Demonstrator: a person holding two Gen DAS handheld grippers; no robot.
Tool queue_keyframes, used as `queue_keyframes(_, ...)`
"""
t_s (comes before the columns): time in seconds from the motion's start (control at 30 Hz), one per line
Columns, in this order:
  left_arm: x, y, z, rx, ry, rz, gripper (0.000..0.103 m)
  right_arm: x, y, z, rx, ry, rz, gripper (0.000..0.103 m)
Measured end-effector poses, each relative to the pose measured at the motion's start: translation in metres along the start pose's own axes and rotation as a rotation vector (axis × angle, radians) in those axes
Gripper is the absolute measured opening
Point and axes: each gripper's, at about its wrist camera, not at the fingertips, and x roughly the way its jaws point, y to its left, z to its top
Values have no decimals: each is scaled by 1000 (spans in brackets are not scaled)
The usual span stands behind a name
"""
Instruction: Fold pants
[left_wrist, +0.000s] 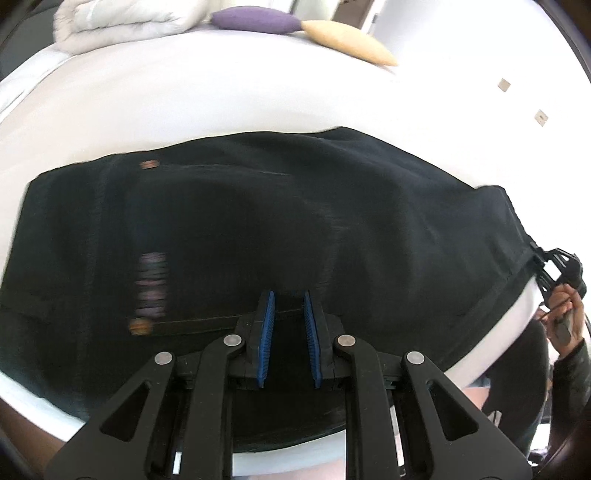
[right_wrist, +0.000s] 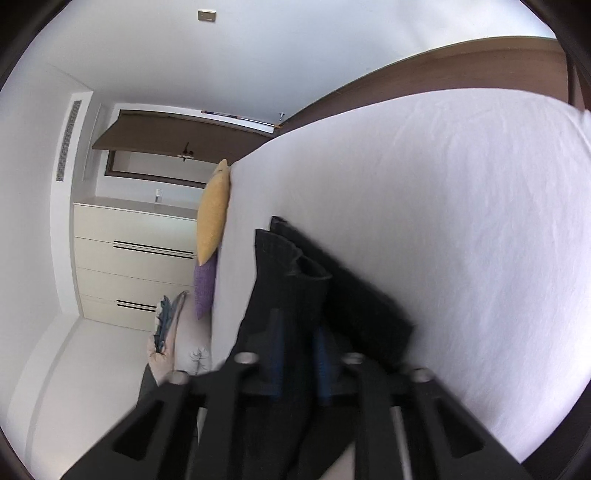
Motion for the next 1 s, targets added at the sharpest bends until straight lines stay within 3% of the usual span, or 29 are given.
queue_keyframes(0.13, 18, -3, 4, -26, 16, -12, 16, -6, 0, -1, -10, -6, -35, 4)
queue_keyframes(0.33, 25, 28, 1, -157, 14, -164, 16, -22, -3, -6, -35, -16, -71, 3)
queue_keyframes(0.6, 27, 29, -1, -164, -5, -176, 16, -21, -16, -4, -34, 10, -32, 2)
queue_keyframes(0.67, 25, 29, -3, -166, -8, -178, 16, -31, -12, 2, -41, -21, -63, 4)
queue_keyframes(0.73, 24, 30, -8, -160, -11, -169, 16, -44, 0, 10, -76, -90, -131, 13)
queue_keyframes(0.77, 23, 34, -13, -155, -12, -164, 16, -52, 9, 16, -100, -135, -161, 33)
queue_keyframes(0.8, 23, 32, -14, -150, -14, -158, 16, -57, 18, 24, -132, -165, -156, 45)
queue_keyframes(0.87, 25, 27, -16, -146, -18, -151, 16, -54, 45, 43, -248, -137, -117, 45)
queue_keyframes(0.97, 27, 21, -18, -146, -23, -150, 16, -15, 87, 63, -479, 48, -95, 45)
queue_keyframes(1.0, 27, 21, -18, -146, -24, -149, 16, -4, 98, 67, -544, 71, -121, 45)
